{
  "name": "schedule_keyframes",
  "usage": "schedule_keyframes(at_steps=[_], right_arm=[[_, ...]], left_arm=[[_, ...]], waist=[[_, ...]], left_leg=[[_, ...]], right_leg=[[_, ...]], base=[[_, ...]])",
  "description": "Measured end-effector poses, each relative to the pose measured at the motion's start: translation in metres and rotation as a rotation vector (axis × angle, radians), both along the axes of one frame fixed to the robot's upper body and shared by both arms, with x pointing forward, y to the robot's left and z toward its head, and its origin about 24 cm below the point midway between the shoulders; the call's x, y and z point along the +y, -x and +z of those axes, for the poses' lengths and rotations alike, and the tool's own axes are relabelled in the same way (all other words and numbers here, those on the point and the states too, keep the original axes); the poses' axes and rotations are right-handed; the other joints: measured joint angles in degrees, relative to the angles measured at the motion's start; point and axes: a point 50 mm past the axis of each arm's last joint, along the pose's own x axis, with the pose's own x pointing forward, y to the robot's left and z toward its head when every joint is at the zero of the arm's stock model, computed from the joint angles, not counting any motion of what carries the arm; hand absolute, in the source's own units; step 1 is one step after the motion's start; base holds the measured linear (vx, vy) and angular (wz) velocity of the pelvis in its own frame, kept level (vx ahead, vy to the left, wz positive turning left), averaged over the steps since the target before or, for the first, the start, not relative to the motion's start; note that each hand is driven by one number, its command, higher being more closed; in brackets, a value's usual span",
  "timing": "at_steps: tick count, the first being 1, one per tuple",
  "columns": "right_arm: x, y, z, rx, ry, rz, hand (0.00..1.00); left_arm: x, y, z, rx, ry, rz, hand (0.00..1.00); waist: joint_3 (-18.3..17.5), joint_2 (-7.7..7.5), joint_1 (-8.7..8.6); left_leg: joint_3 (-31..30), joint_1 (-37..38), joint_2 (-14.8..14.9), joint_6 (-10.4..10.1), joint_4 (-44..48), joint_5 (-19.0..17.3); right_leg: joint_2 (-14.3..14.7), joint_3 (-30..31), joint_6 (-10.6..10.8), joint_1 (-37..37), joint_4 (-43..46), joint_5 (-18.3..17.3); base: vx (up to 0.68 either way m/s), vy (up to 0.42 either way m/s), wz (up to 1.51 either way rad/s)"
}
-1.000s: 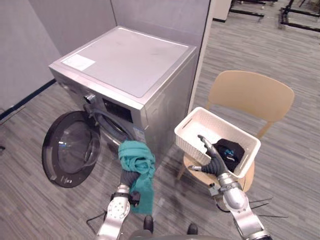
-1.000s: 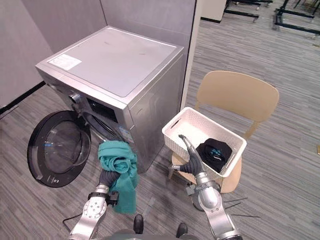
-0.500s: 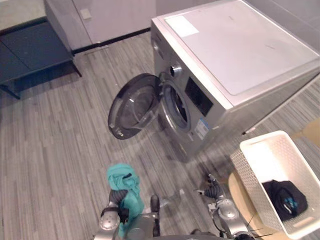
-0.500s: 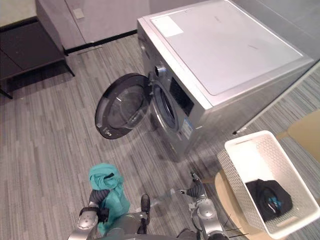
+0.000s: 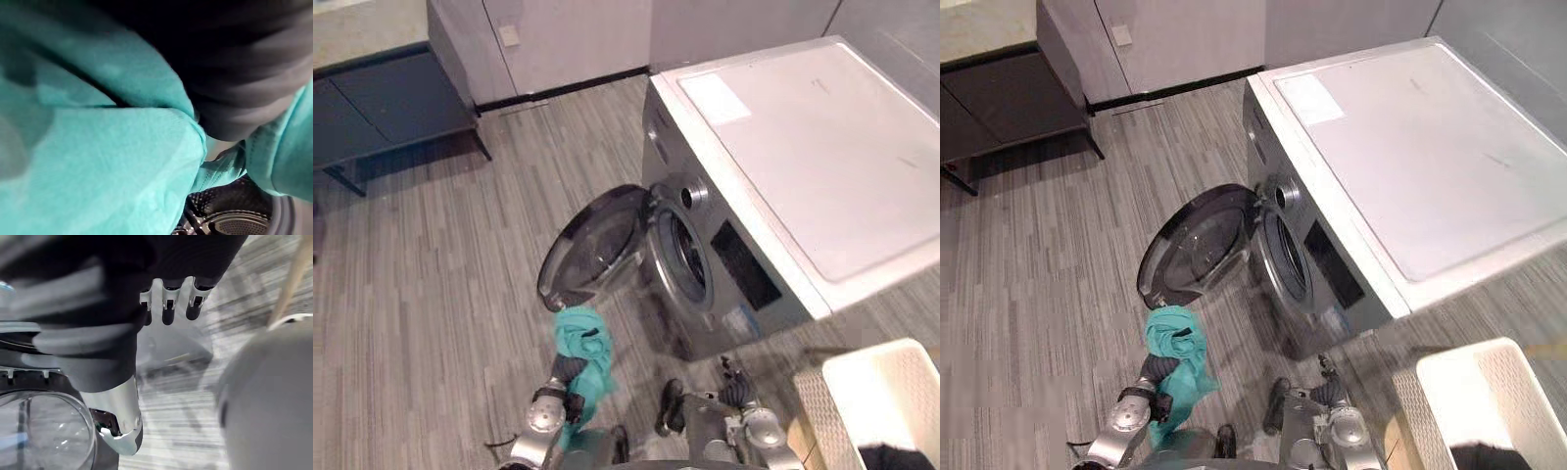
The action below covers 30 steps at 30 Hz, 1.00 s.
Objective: Pick up the laundry basket with both hands and put the clothes into the washing machine.
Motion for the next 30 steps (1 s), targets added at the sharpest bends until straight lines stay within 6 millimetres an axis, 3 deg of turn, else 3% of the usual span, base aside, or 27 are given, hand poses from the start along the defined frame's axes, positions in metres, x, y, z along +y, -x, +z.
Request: schedule_keyframes(at_steps=[1, 3, 5, 7, 9, 10, 11, 13, 14, 19, 22, 25, 27, 30], right_arm=[[0.001, -0.002, 0.001, -0.009, -0.001, 0.002, 0.0], [0.011, 0.002, -0.002, 0.014, -0.015, 0.043, 0.0], [0.018, 0.003, -0.005, 0.025, -0.034, 0.042, 0.0], [0.022, 0.001, -0.005, 0.029, -0.039, 0.041, 0.0], [0.021, 0.002, -0.006, 0.036, -0.036, 0.035, 0.0], [0.016, 0.007, -0.008, 0.048, -0.017, 0.032, 0.0], [0.014, 0.005, -0.007, 0.048, -0.007, 0.033, 0.0], [0.015, -0.001, -0.004, 0.027, -0.007, 0.026, 0.0], [0.014, -0.001, -0.004, 0.025, -0.007, 0.01, 0.0], [0.014, -0.001, -0.005, 0.035, 0.008, 0.024, 0.0], [0.011, 0.003, -0.008, 0.061, 0.018, 0.026, 0.0], [0.009, 0.0, -0.007, 0.049, 0.024, 0.026, 0.0], [0.003, -0.016, 0.002, 0.001, 0.049, 0.036, 0.0], [-0.005, -0.059, 0.031, -0.152, 0.089, 0.008, 0.0]], left_arm=[[-0.003, 0.0, 0.0, 0.0, 0.009, -0.006, 1.0], [-0.013, -0.003, 0.001, -0.004, 0.036, -0.027, 1.0], [-0.022, -0.009, 0.006, -0.03, 0.054, -0.048, 1.0], [-0.027, -0.015, 0.01, -0.049, 0.057, -0.068, 1.0], [-0.028, -0.02, 0.013, -0.066, 0.053, -0.076, 1.0], [-0.032, -0.021, 0.014, -0.07, 0.057, -0.084, 1.0], [-0.035, -0.023, 0.014, -0.07, 0.056, -0.096, 1.0], [-0.03, -0.033, 0.02, -0.096, 0.018, -0.122, 1.0], [-0.026, -0.034, 0.02, -0.096, 0.003, -0.127, 1.0], [-0.001, -0.022, 0.007, -0.026, -0.053, -0.081, 1.0], [0.005, -0.022, 0.004, -0.01, -0.067, -0.063, 1.0], [0.007, -0.028, 0.008, -0.032, -0.073, -0.046, 1.0], [0.009, -0.043, 0.02, -0.09, -0.065, -0.019, 1.0], [0.008, -0.082, 0.057, -0.256, -0.006, 0.059, 1.0]], waist=[[0.1, 0.39, 0.72], [0.1, 0.08, 1.97], [0.4, -0.2, 1.99], [0.6, -0.4, 1.89], [1.3, -0.16, 1.9], [1.1, 1.69, 1.87], [1.9, 1.98, 1.81], [2.3, -0.55, 1.88], [2.2, -1.01, 1.85], [2.5, -2.15, 1.66], [2.7, -2.12, -0.31], [3.6, -2.5, -0.27], [6.7, -2.22, -0.21], [11.5, -1.68, -0.52]], left_leg=[[1.6, -2.7, 2.5, -0.2, 6.7, 0.2], [2.4, -4.7, 4.7, 3.3, 8.3, -2.0], [0.8, -6.8, 4.5, 2.6, 2.8, -2.8], [-5.8, -8.5, 2.7, 2.0, -5.5, -2.5], [-12.3, -8.2, 1.7, -1.2, -14.7, 0.8], [-16.5, -7.4, 3.4, -2.5, -21.2, 12.4], [-16.5, -7.5, 3.9, -1.8, -19.5, 10.9], [-13.3, -7.3, 2.1, -1.1, -20.3, 10.6], [-11.7, -7.2, 1.5, -0.4, -20.3, 10.2], [-0.6, -5.5, 0.7, 2.8, -22.0, 8.5], [0.8, -6.4, 1.6, 3.0, -21.9, 7.9], [1.9, -6.2, 2.0, 3.1, -21.8, 7.4], [2.3, -8.4, 2.2, 2.7, -18.7, 6.9], [2.5, -20.3, 4.4, 3.7, -7.2, 4.7]], right_leg=[[1.7, 1.3, -0.4, 2.1, -1.6, 0.0], [2.9, 4.2, -1.0, 5.3, -3.0, -0.3], [2.6, 7.9, -0.9, 6.6, -4.1, -0.3], [2.0, 11.4, -0.8, 7.3, -4.2, -0.3], [1.8, 13.8, 1.5, 8.5, -4.2, -0.5], [3.2, 15.5, 4.3, 9.7, -4.3, -2.1], [3.5, 17.4, 6.3, 10.3, -4.3, -3.6], [0.7, 19.8, 7.4, 8.7, -4.5, -2.9], [-0.2, 21.1, 8.3, 8.5, -5.1, -2.3], [-3.1, 30.3, 12.2, 4.5, -7.9, 0.9], [-3.2, 25.1, 11.3, 2.1, -6.3, 2.9], [-3.9, 20.2, 10.0, 0.5, -4.0, 2.4], [-4.2, 19.7, 9.3, -2.3, -1.1, 0.9], [-4.2, 20.2, 10.0, -14.8, 11.1, -1.4]], base=[[0.49, -0.115, -0.74], [0.49, -0.07, -0.85], [0.37, 0.018, -0.91], [0.3, 0.153, -0.98], [0.29, 0.238, -0.94], [0.29, 0.315, -1.01], [0.26, 0.336, -0.9], [0.12, 0.31, -0.6], [0.07, 0.272, -0.55], [-0.03, 0.235, -1.08], [-0.08, 0.042, -0.4], [-0.09, -0.003, -0.25], [-0.12, -0.012, -0.18], [-0.21, -0.043, -0.1]])
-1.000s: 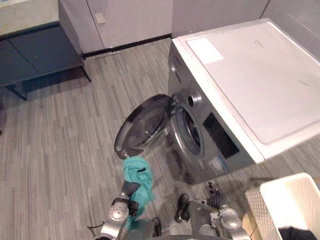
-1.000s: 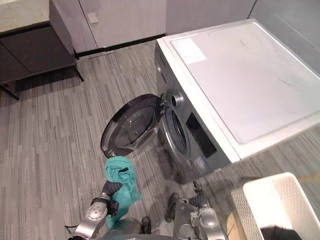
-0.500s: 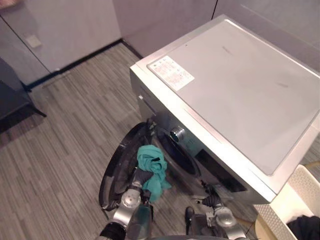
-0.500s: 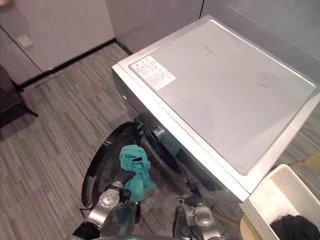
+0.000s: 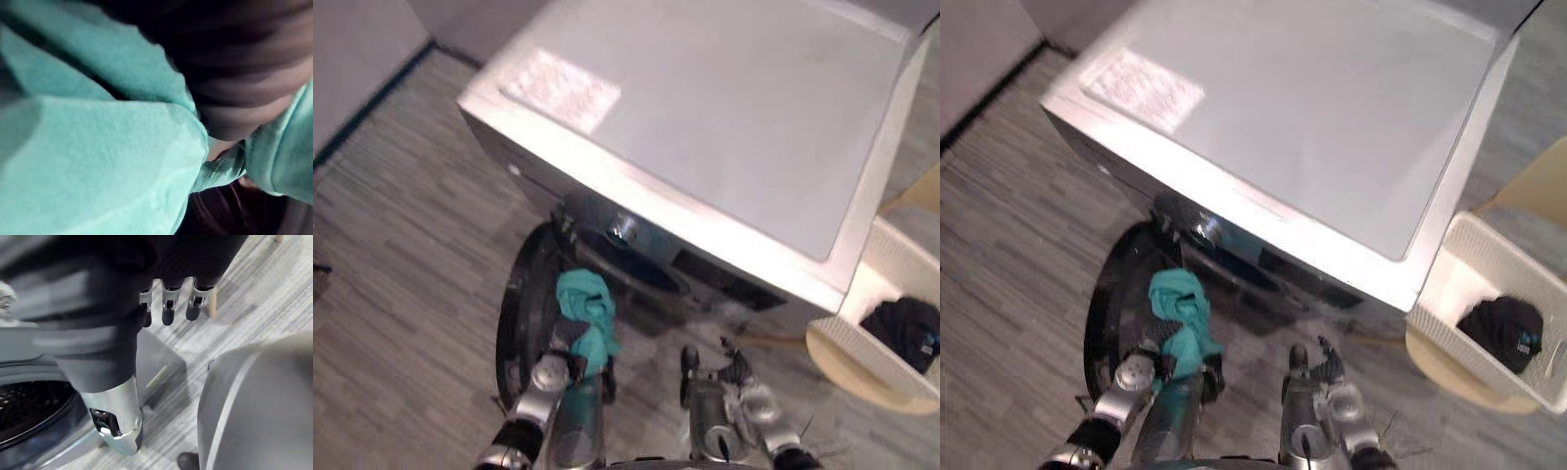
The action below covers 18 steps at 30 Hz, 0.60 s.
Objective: Pick up the laundry basket with both hands and put the clothes into the washing machine.
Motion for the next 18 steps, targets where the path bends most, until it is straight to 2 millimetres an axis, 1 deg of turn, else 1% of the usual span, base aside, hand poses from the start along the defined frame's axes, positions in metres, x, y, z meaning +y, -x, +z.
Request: schedule_keyframes(at_steps=[1, 3, 4, 5, 6, 7, 9, 10, 12, 13, 15, 16, 17, 18], right_arm=[[0.001, -0.006, 0.006, -0.029, -0.005, -0.007, 0.0], [0.008, -0.027, 0.031, -0.164, -0.029, -0.012, 0.0], [0.009, -0.031, 0.038, -0.198, -0.038, -0.017, 0.0], [0.011, -0.038, 0.052, -0.267, -0.05, -0.03, 0.0], [0.014, -0.046, 0.068, -0.342, -0.063, -0.041, 0.0], [0.015, -0.049, 0.074, -0.371, -0.066, -0.041, 0.0], [0.019, -0.055, 0.094, -0.467, -0.101, -0.075, 0.0], [0.02, -0.056, 0.098, -0.485, -0.107, -0.081, 0.0], [0.022, -0.058, 0.111, -0.546, -0.136, -0.088, 0.0], [0.022, -0.059, 0.118, -0.58, -0.153, -0.101, 0.0], [0.023, -0.059, 0.125, -0.617, -0.164, -0.107, 0.0], [0.024, -0.06, 0.134, -0.664, -0.171, -0.103, 0.0], [0.023, -0.059, 0.138, -0.685, -0.174, -0.103, 0.0], [0.023, -0.059, 0.144, -0.711, -0.177, -0.104, 0.0]], left_arm=[[-0.001, -0.006, 0.006, -0.023, 0.016, 0.016, 1.0], [-0.005, -0.028, 0.032, -0.124, 0.102, 0.086, 1.0], [-0.006, -0.032, 0.038, -0.149, 0.118, 0.099, 1.0], [-0.009, -0.041, 0.052, -0.2, 0.157, 0.123, 1.0], [-0.012, -0.051, 0.073, -0.273, 0.205, 0.143, 1.0], [-0.013, -0.055, 0.081, -0.305, 0.223, 0.151, 1.0], [-0.019, -0.065, 0.114, -0.418, 0.284, 0.16, 1.0], [-0.019, -0.068, 0.121, -0.441, 0.292, 0.16, 1.0], [-0.019, -0.074, 0.145, -0.524, 0.323, 0.171, 1.0], [-0.021, -0.078, 0.161, -0.572, 0.335, 0.17, 1.0], [-0.022, -0.083, 0.18, -0.627, 0.346, 0.173, 1.0], [-0.02, -0.086, 0.2, -0.692, 0.359, 0.179, 1.0], [-0.019, -0.087, 0.211, -0.726, 0.369, 0.179, 1.0], [-0.021, -0.09, 0.227, -0.772, 0.379, 0.174, 1.0]], waist=[[0.7, -0.01, -0.04], [3.4, -0.1, -0.5], [3.6, -0.11, -0.58], [4.3, -0.06, -0.6], [5.3, -0.19, -0.64], [5.6, -0.24, -0.62], [6.1, -0.21, -0.57], [6.3, -0.26, -0.5], [6.7, -0.45, -0.53], [6.8, -0.43, -0.53], [6.9, -0.47, -0.5], [6.9, -0.48, -0.63], [6.9, -0.48, -0.66], [6.9, -0.52, -0.68]], left_leg=[[0.0, -1.9, 0.5, 0.1, 2.2, -0.7], [-0.4, -9.2, 2.6, 0.4, 11.3, -4.3], [-0.6, -11.2, 3.0, 0.4, 13.4, -5.0], [-0.9, -14.8, 3.6, 0.6, 17.1, -6.1], [-1.5, -19.2, 4.2, 0.6, 21.3, -7.4], [-1.8, -21.0, 4.4, 0.6, 23.1, -7.8], [-3.1, -29.0, 5.6, 0.5, 30.4, -9.7], [-3.4, -30.5, 5.9, 0.6, 31.9, -9.9], [-4.4, -35.9, 6.5, 0.5, 37.3, -11.3], [-5.1, -38.9, 6.7, 0.6, 40.2, -11.9], [-5.7, -42.1, 6.9, 0.6, 43.1, -12.3], [-6.3, -44.8, 7.3, 0.6, 45.6, -12.8], [-6.5, -46.0, 7.3, 0.6, 46.6, -12.9], [-6.6, -47.4, 7.3, 0.6, 47.7, -12.9]], right_leg=[[0.1, 0.0, 0.0, -1.8, 2.1, -0.7], [0.0, -0.5, -0.6, -9.1, 10.9, -3.7], [-0.1, -0.6, -0.5, -11.1, 13.1, -4.4], [-0.4, -0.6, -0.8, -14.7, 17.0, -5.5], [-0.8, -0.8, -1.0, -19.1, 21.5, -7.1], [-0.8, -0.8, -1.1, -20.9, 23.4, -7.8], [-0.9, -1.0, -1.6, -28.5, 30.9, -10.1], [-0.9, -1.0, -1.7, -29.9, 32.5, -10.6], [-0.9, -0.8, -2.0, -35.0, 38.1, -12.3], [-1.0, -0.7, -2.0, -37.8, 41.2, -13.3], [-1.0, -0.5, -2.2, -40.8, 44.3, -14.1], [-1.0, -0.2, -2.2, -43.4, 46.8, -14.7], [-1.0, 0.0, -2.3, -44.6, 48.0, -14.9], [-1.0, 0.3, -2.3, -46.0, 49.4, -15.3]], base=[[-0.18, -0.091, -0.08], [-0.19, -0.063, -0.11], [-0.17, -0.047, -0.08], [-0.17, -0.056, 0.02], [-0.17, -0.067, 0.05], [-0.14, -0.064, 0.11], [-0.13, -0.094, 0.07], [-0.13, -0.113, 0.03], [-0.09, -0.073, 0.04], [-0.11, -0.08, 0.06], [-0.11, -0.079, 0.04], [-0.12, -0.075, 0.01], [-0.17, -0.102, 0.03], [-0.12, -0.065, 0.03]])
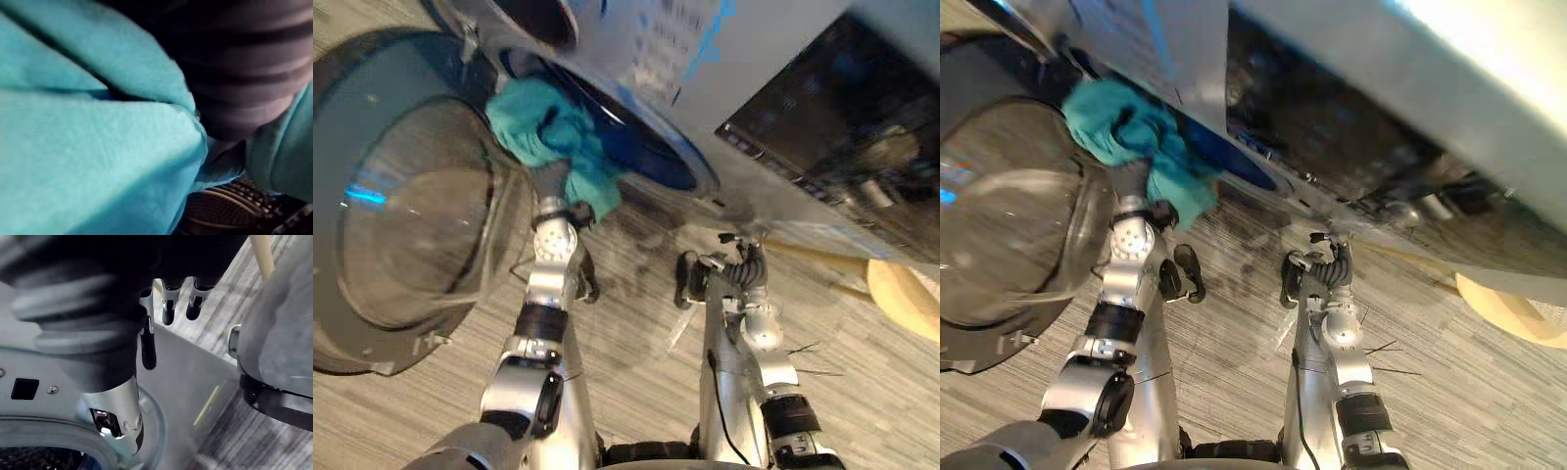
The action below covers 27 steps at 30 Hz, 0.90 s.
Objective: Pick up the laundry basket with both hands and put the clothes into the washing machine.
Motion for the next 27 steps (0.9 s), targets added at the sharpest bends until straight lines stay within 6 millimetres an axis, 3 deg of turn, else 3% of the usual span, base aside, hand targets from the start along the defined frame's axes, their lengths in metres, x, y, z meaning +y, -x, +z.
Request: schedule_keyframes(at_steps=[3, 7, 15, 18, 24, 25, 27], right_arm=[[0.001, 0.002, 0.012, -0.067, -0.002, 0.013, 0.0], [0.002, 0.003, 0.023, -0.13, -0.014, 0.026, 0.0], [0.001, 0.006, 0.032, -0.193, -0.042, 0.042, 0.0], [-0.001, 0.005, 0.034, -0.206, -0.051, 0.046, 0.0], [-0.004, 0.002, 0.041, -0.243, -0.054, 0.047, 0.0], [-0.005, -0.004, 0.043, -0.244, -0.057, 0.042, 0.0], [-0.006, -0.005, 0.044, -0.238, -0.072, 0.043, 0.0]], left_arm=[[-0.001, -0.003, 0.046, -0.129, -0.027, 0.015, 1.0], [-0.018, 0.005, 0.102, -0.306, -0.094, -0.018, 1.0], [-0.065, 0.029, 0.171, -0.526, -0.147, -0.147, 1.0], [-0.075, 0.034, 0.186, -0.571, -0.179, -0.163, 1.0], [-0.073, 0.022, 0.19, -0.533, -0.268, -0.147, 1.0], [-0.076, 0.019, 0.192, -0.517, -0.291, -0.159, 0.0], [-0.081, 0.023, 0.199, -0.536, -0.292, -0.186, 0.0]], waist=[[0.1, -0.29, -0.6], [0.3, -1.06, -1.72], [0.6, -3.36, -3.34], [0.5, -3.37, -3.43], [0.5, -3.42, -3.9], [0.5, -4.09, -4.13], [0.5, -4.65, -4.16]], left_leg=[[-0.4, -3.3, 0.4, 0.0, 1.9, 0.0], [-0.3, -7.0, 1.7, -0.1, 3.0, 0.1], [0.1, -11.2, 2.4, 0.3, 5.8, 0.0], [0.1, -11.8, 2.8, 0.3, 6.0, -0.1], [0.1, -13.8, 3.4, 0.3, 6.0, -0.1], [0.0, -14.7, 3.9, 0.3, 6.4, -0.1], [0.1, -15.9, 4.0, 0.3, 6.2, -0.1]], right_leg=[[0.1, 0.1, 0.0, -3.2, 2.0, -0.5], [0.0, -0.3, -0.1, -6.2, 3.2, -0.5], [0.0, 0.1, 0.0, -10.4, 5.5, -0.1], [0.1, 0.0, 0.0, -11.0, 5.5, -0.1], [0.7, 0.0, 0.1, -13.2, 5.1, 0.3], [1.2, -0.1, 0.3, -13.8, 5.0, 0.6], [1.2, -0.1, 0.2, -15.0, 4.6, 0.7]], base=[[-0.11, -0.053, 0.0], [-0.07, -0.042, 0.08], [0.0, -0.002, -0.02], [0.0, -0.005, -0.06], [0.0, -0.007, -0.07], [0.01, 0.005, -0.12], [0.0, 0.015, -0.09]])
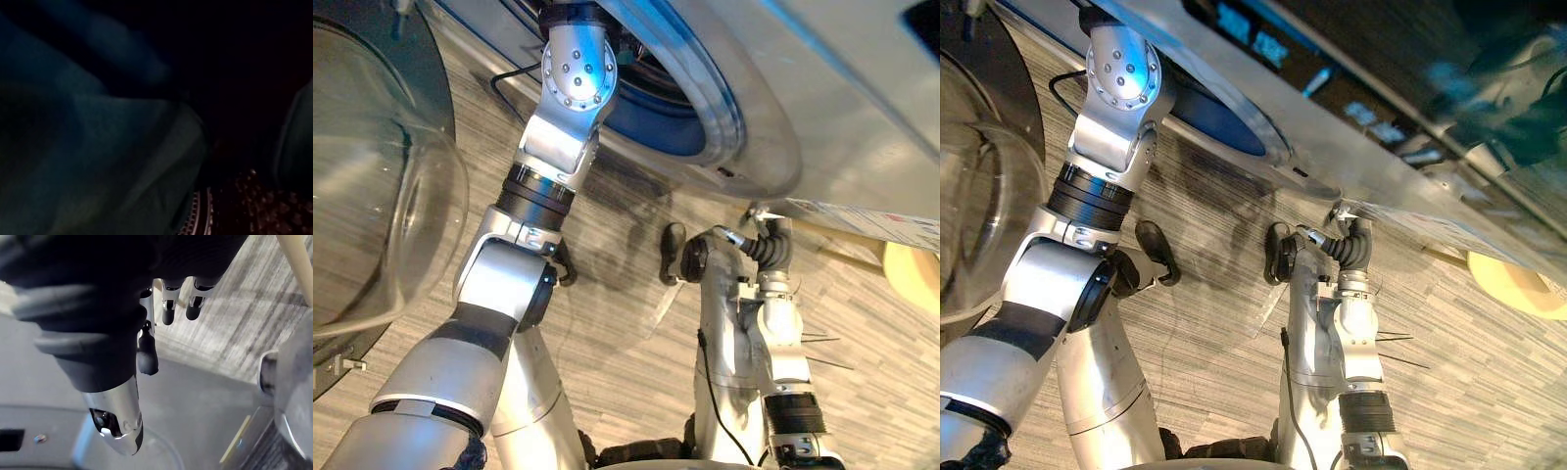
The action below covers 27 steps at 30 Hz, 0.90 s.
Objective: Pick up the laundry basket with both hands and put the clothes into the washing machine.
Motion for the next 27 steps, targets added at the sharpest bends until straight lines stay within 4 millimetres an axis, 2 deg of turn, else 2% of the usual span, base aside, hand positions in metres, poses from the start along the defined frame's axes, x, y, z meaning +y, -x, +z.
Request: schedule_keyframes(at_steps=[2, 5, 10, 12, 16, 22, 24, 27], right_arm=[[0.0, 0.0, 0.003, -0.008, -0.012, 0.003, 0.0], [-0.002, -0.001, 0.007, -0.013, -0.019, 0.002, 0.0], [-0.006, -0.001, 0.005, -0.004, -0.037, -0.014, 0.0], [-0.006, -0.001, 0.004, -0.005, -0.054, 0.009, 0.0], [-0.006, -0.002, 0.002, -0.004, -0.045, 0.062, 0.0], [-0.009, -0.002, -0.007, 0.022, -0.008, 0.084, 0.0], [-0.01, 0.0, -0.009, 0.029, -0.008, 0.079, 0.0], [-0.009, 0.003, -0.018, 0.065, 0.002, 0.069, 0.0]], left_arm=[[-0.006, 0.006, 0.009, -0.028, -0.02, -0.02, 0.0], [-0.007, 0.001, 0.007, -0.028, -0.098, 0.035, 0.0], [-0.004, -0.024, -0.015, 0.004, -0.425, 0.377, 0.0], [-0.001, -0.035, -0.028, 0.013, -0.629, 0.54, 0.0], [-0.001, -0.042, -0.04, 0.014, -0.815, 0.645, 0.0], [0.004, -0.041, -0.037, -0.003, -0.841, 0.676, 0.0], [0.009, -0.035, -0.035, -0.009, -0.753, 0.643, 0.0], [0.027, -0.029, -0.044, 0.014, -0.552, 0.603, 0.0]], waist=[[-0.1, -0.28, -0.64], [-0.1, -0.28, -0.81], [-0.1, -0.28, -0.48], [-0.1, -0.28, -0.5], [-0.1, -0.28, -0.13], [-0.1, -0.26, 0.97], [-0.1, -0.26, 1.04], [0.0, -0.2, 1.41]], left_leg=[[0.2, -1.7, 0.1, 0.0, -0.1, 0.0], [1.1, -2.1, 0.1, 0.2, 0.0, -0.1], [1.2, -1.9, 0.1, 1.3, 2.7, -0.7], [1.2, -1.5, 0.1, 1.5, 3.5, -0.8], [1.1, -0.1, 0.1, 1.3, 2.9, -0.8], [0.1, 1.0, -0.1, 0.2, 1.3, -0.1], [0.1, 1.4, -0.2, 0.2, 0.7, 0.1], [-0.3, 3.4, -0.6, -0.1, -1.0, 0.5]], right_leg=[[-0.1, 0.0, 0.4, -1.3, -0.6, 0.3], [-0.1, 0.8, 1.2, -1.8, -0.9, 0.8], [-0.2, 1.5, 1.7, -1.8, 2.1, 0.3], [-0.2, 2.0, 1.7, -1.8, 3.6, -0.5], [-0.6, 1.9, 0.9, -1.0, 4.1, -1.0], [-1.0, 0.3, -0.1, 0.7, 3.3, -1.5], [-1.0, 0.0, -0.2, 1.1, 2.9, -1.6], [-1.2, -1.0, -0.4, 3.6, 1.2, -1.7]], base=[[0.0, 0.01, -0.02], [0.01, 0.009, -0.02], [0.02, -0.008, 0.05], [0.01, -0.028, 0.07], [0.0, -0.033, 0.05], [0.0, -0.023, 0.06], [0.04, -0.026, 0.07], [0.05, -0.025, 0.06]])
